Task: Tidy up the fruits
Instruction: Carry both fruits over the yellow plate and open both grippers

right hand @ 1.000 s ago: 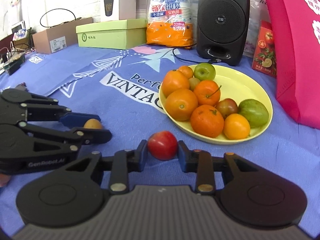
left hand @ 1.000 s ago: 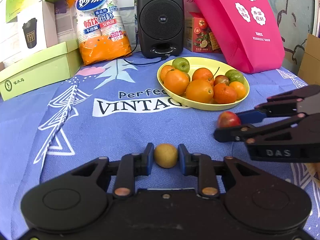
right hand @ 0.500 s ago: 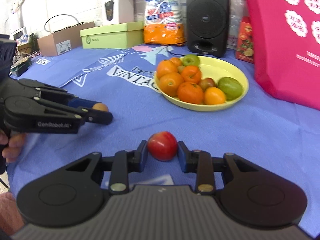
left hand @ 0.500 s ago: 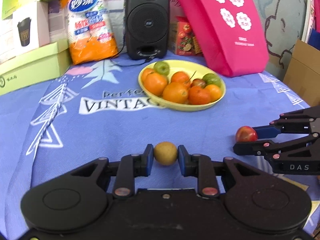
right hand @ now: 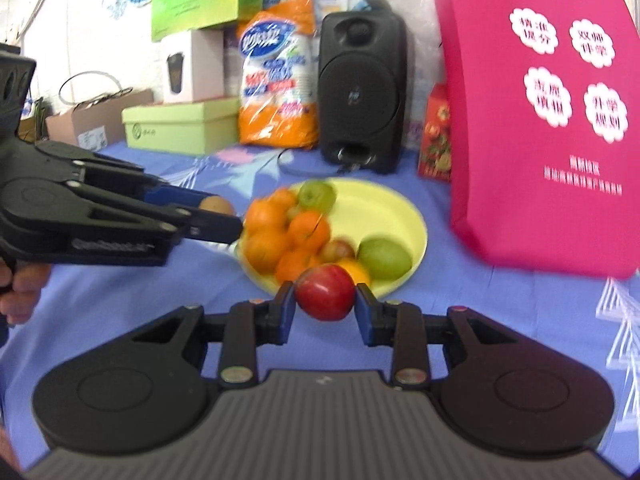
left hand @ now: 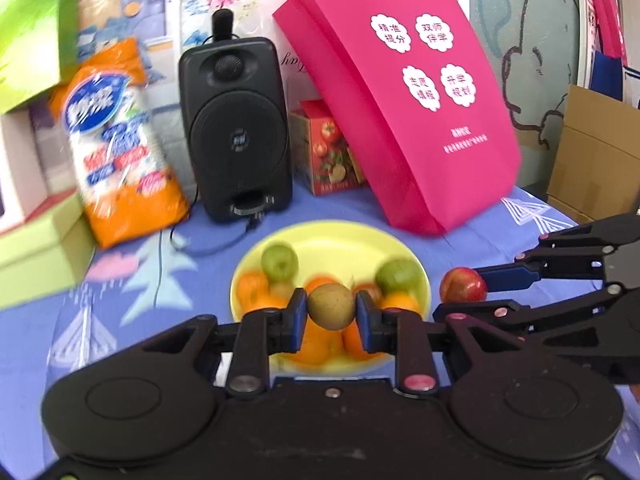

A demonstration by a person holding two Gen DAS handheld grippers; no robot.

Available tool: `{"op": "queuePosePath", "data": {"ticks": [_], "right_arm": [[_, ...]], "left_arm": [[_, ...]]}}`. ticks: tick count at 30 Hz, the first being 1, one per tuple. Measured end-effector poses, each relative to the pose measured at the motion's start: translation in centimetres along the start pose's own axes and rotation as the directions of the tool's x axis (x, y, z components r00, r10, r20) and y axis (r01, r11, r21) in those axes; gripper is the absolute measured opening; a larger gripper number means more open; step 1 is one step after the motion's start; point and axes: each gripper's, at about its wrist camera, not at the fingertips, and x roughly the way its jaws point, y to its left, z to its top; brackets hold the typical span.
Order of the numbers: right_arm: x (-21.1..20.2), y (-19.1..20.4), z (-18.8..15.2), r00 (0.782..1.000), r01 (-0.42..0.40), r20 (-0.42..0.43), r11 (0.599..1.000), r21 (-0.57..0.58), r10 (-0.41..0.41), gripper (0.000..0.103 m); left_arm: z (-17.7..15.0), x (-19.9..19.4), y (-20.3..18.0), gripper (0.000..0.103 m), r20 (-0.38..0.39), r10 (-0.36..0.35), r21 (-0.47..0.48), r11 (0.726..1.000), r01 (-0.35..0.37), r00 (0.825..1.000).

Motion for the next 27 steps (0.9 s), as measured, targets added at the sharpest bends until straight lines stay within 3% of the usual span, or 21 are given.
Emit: {"op": "queuePosePath", "data": {"ticks": [6, 14, 20, 27], "right_arm": [[3.0, -2.0, 3.4, 0.999, 0.028, 0.020, 1.000, -0.010, -0.028, 0.031], [8.0, -3.0, 4.5, 0.999, 0.026, -0.040, 0.999, -0.024, -0.027, 0.031], [8.5, -2.5, 4.4, 0.999, 0.024, -0.037, 0.999, -0.034, -0.025, 0.036], [5.4, -2.4, 4.1, 0.999, 0.038, -0.003, 0.999, -0.021, -0.038, 0.040]], "left_arm": [[2.6, 5.2, 0.8, 0.025, -0.014, 0.040, 0.049, 0.998, -0.039, 0.999], [3.8, 9.8, 2.7, 0.027, -0.045, -0.034, -0.031, 0.999, 0.033, 0.998], [3.4, 10.2, 3.2, 0.038, -0.049, -0.019, -0.053, 0.998, 0.016, 0.999], [3.2, 6.4, 2.9, 0.066, -0.021, 0.033, -0.063, 0.997, -0.034, 0.999]]}}
